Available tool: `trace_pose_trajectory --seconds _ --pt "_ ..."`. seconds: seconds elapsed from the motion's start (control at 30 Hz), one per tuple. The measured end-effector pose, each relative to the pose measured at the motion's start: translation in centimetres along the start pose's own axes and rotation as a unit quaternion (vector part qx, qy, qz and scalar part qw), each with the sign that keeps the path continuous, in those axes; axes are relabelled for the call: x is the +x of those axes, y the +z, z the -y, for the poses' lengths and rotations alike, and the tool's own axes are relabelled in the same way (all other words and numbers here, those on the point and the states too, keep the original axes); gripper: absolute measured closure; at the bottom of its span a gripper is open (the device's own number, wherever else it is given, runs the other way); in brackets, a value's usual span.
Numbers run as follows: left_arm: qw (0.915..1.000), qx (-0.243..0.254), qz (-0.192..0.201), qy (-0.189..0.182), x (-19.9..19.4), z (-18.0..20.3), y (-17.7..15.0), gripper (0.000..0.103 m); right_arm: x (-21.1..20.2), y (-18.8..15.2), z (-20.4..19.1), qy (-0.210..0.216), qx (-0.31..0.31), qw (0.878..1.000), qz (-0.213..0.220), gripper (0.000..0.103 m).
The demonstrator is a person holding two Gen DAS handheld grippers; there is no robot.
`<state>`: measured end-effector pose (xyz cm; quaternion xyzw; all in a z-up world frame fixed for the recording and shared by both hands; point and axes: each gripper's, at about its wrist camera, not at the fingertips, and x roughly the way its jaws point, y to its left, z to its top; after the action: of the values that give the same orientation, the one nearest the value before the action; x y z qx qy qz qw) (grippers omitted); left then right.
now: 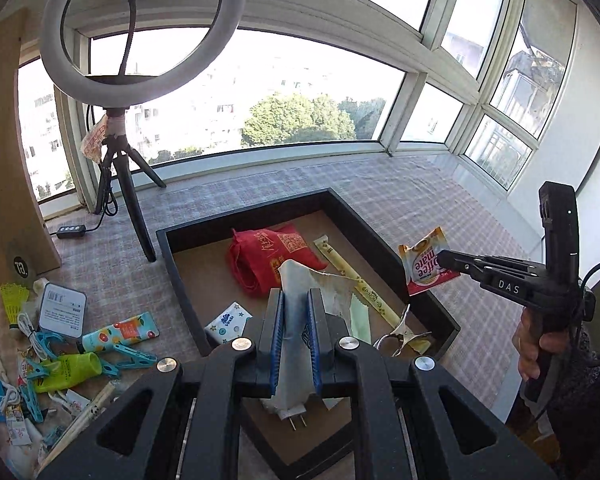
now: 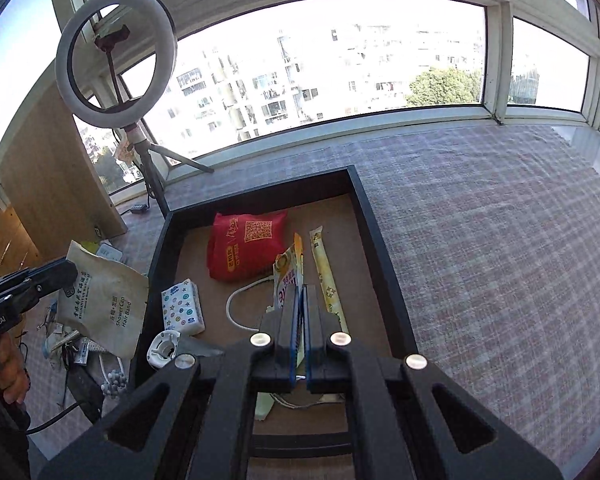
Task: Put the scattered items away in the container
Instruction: 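Carry the white pouch and Coffee-mate sachet into the tray and open both tools, then move both open tools back over the pile of items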
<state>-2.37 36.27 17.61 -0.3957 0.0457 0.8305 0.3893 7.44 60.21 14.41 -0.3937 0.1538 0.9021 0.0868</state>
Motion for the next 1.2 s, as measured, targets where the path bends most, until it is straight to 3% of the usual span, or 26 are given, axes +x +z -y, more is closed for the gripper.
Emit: trace_pose_trajectory --seconds 0.1,0.13,0.17,0.2,0.27,0.43,0.67,0.9,1.2 --pt "1.0 0.005 0.002 -0.005 1.3 1.3 0.7 0.091 0.6 0.3 0.2 -0.001 -0.009 1.0 -0.003 0.1" --pt "1.0 0.006 0.003 -0.005 1.7 1.7 0.8 0.087 0.8 0.5 0.2 -0.001 -0.012 1.0 -0.005 0.1" --pt "1.0 0.006 0.0 -0.004 2.2 2.0 1.0 0.075 1.0 0.6 0.2 -0.006 -0.015 1.0 -0.007 0.094" --pt "1.0 0.009 -0.004 -0.002 2.5 2.3 1.0 0.051 1.2 0.7 0.2 -0.017 -0.016 1.0 -0.011 0.075" --pt "0.9998 0.015 -0.012 0.005 3.1 2.9 0.8 0.035 1.3 0.7 0.0 -0.028 -0.019 0.999 -0.004 0.047" --pt "0.9989 0.042 -0.009 0.021 2.8 3.6 0.0 0.035 1.9 1.0 -0.7 -0.019 -0.023 1.0 -0.003 0.046" --pt "0.999 0.021 -0.011 0.037 1.1 0.8 -1.0 0.036 2.4 0.7 -3.1 0.003 -0.035 0.999 -0.016 0.046" --pt "0.9977 0.001 -0.011 0.067 -2.5 -3.7 -3.1 0.036 2.1 -0.2 -7.2 0.039 -0.064 0.997 -0.028 0.046" --pt "0.9916 -0.032 -0.015 0.125 -9.0 -12.4 -8.1 0.036 2.4 -2.0 -14.9 0.078 -0.101 0.99 -0.051 0.046"
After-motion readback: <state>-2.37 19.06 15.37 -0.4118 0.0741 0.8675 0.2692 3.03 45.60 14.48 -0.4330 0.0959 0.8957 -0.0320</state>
